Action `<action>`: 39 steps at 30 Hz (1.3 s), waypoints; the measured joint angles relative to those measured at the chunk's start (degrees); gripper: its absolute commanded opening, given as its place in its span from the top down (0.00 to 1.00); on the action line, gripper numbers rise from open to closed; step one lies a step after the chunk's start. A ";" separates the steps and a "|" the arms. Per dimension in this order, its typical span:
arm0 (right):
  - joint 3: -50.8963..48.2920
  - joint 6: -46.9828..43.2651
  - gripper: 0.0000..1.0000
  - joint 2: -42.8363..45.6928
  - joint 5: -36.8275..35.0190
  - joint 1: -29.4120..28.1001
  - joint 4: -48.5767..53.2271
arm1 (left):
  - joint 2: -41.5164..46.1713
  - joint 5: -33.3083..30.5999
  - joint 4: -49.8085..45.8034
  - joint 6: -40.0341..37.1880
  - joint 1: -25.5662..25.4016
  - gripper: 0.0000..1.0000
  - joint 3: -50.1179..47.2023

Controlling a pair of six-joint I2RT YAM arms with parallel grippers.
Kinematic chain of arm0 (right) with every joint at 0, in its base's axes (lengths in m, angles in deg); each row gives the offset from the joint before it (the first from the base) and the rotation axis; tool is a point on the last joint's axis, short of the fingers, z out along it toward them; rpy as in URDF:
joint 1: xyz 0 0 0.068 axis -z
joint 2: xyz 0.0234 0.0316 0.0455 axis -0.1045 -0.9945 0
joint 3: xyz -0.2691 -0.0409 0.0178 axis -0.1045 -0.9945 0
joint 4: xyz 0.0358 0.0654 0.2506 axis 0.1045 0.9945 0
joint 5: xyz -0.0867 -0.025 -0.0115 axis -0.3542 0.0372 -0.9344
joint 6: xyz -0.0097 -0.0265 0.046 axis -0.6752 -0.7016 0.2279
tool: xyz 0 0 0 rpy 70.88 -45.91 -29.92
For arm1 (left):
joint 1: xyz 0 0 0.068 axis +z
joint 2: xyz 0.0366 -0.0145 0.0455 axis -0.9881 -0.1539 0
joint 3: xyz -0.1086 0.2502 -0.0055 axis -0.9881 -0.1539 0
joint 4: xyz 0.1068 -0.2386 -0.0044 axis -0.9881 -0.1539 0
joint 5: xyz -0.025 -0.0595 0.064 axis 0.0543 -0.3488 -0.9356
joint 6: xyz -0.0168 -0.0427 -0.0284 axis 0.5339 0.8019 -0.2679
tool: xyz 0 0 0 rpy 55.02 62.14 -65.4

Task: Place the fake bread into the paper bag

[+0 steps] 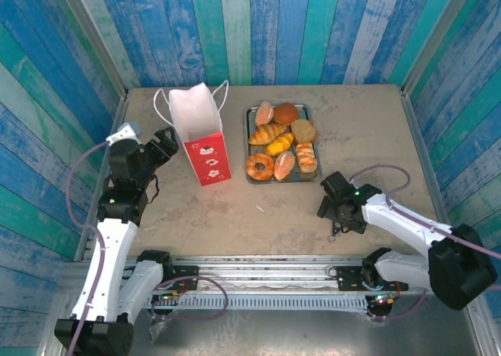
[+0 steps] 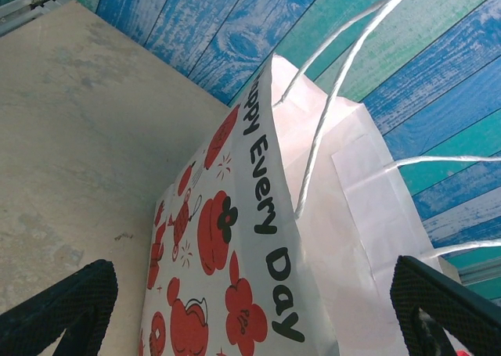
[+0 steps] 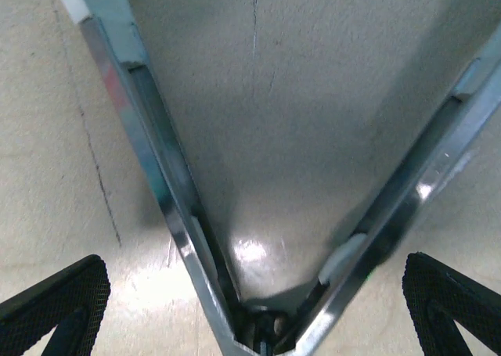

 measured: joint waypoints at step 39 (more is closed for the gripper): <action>-0.83 -1.92 0.25 -5.35 -1.90 4.20 -7.69 | 1.18 -5.40 -1.70 -1.92 0.00 0.06 1.42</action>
